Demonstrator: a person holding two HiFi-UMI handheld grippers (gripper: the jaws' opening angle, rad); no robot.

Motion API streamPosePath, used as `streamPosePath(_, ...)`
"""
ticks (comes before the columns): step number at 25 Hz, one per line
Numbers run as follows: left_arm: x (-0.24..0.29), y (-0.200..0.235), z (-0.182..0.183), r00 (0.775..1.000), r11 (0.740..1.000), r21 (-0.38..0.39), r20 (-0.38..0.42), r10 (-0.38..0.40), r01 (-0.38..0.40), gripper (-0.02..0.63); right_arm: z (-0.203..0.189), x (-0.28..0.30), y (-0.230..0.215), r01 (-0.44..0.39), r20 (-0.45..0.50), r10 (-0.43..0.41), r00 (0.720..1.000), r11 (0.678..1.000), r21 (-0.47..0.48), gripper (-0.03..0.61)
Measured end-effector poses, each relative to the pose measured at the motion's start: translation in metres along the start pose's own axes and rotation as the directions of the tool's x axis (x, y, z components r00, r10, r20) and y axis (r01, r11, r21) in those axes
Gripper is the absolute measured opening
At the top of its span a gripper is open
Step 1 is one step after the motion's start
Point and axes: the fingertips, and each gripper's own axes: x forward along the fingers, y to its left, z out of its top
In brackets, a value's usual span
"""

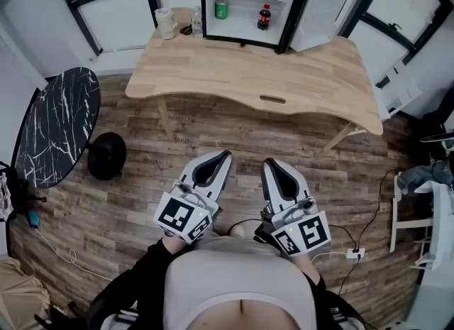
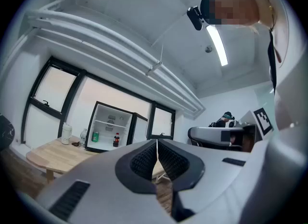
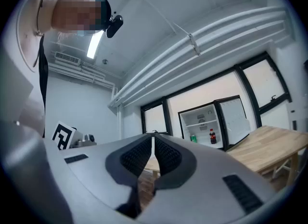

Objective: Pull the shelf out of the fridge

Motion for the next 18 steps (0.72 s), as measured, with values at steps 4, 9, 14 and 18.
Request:
streamPosePath(4,0.002,-0.001,0.000,1.000,1.000,-0.004,-0.001,0.000,0.000,0.012,0.001,0.000,-0.003,-0.001,0.002,0.001,1.000,1.000,0.002,0.043)
streamPosePath(9,0.001,-0.001,-0.002,1.000,1.000,-0.010,-0.004,0.008,-0.008,0.012,0.000,-0.002,-0.002,-0.003,0.003,0.003,1.000,1.000,0.006,0.041)
streamPosePath(14,0.001,-0.002,-0.003,1.000,1.000,-0.011,-0.006,0.019,-0.019,0.012,-0.001,-0.002,-0.006,-0.001,0.002,0.001,1.000,1.000,0.010,0.042)
streamPosePath(18,0.006,-0.006,-0.004,1.000,1.000,-0.008,-0.009,0.017,-0.017,0.012,0.003,-0.003,-0.013,0.026,0.019,-0.027,0.999,1.000,0.007,0.043)
